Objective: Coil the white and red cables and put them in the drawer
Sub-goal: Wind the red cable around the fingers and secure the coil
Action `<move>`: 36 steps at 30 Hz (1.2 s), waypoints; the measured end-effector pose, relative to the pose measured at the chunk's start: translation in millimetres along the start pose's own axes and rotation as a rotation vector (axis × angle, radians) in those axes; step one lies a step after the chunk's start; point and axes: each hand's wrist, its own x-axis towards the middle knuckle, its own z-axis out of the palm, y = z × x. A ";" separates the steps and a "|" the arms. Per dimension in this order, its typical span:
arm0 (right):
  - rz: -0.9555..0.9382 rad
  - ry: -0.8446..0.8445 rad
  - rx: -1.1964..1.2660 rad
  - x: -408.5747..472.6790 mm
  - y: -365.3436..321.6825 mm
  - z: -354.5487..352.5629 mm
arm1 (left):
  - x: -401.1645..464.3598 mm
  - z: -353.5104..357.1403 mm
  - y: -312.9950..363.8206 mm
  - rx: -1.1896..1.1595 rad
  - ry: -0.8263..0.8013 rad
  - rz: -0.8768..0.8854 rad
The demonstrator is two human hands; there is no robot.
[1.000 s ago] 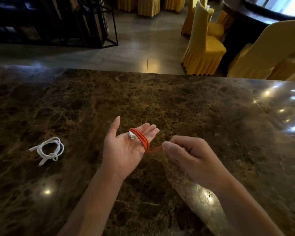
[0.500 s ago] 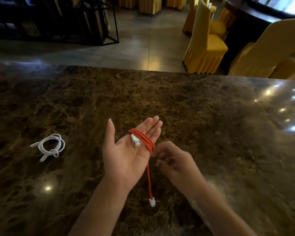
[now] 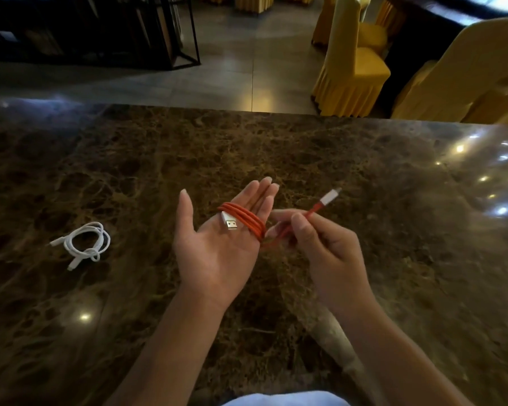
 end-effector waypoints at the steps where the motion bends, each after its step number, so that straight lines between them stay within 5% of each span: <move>1: 0.065 0.025 0.026 3.3 -3.2 -0.3 | 0.7 1.5 -1.6 0.029 -0.003 0.010; 8: 0.289 0.239 -0.113 19.3 -1.7 -0.6 | 1.8 9.2 -10.8 0.246 -0.025 0.127; 14: -0.191 0.096 -0.869 18.7 2.4 -4.1 | 4.3 7.4 -17.8 0.430 0.059 0.137; 18: -0.258 -0.023 -1.198 22.0 -12.3 -8.8 | 7.8 10.9 -14.7 0.527 0.082 0.085; 29: -0.390 -0.336 -1.228 31.7 -37.9 -20.9 | 8.1 5.2 -8.0 0.398 -0.043 -0.207; 36: -0.293 -0.592 -1.148 36.3 -24.9 -29.7 | 8.7 -6.9 -17.4 0.419 -0.115 -0.293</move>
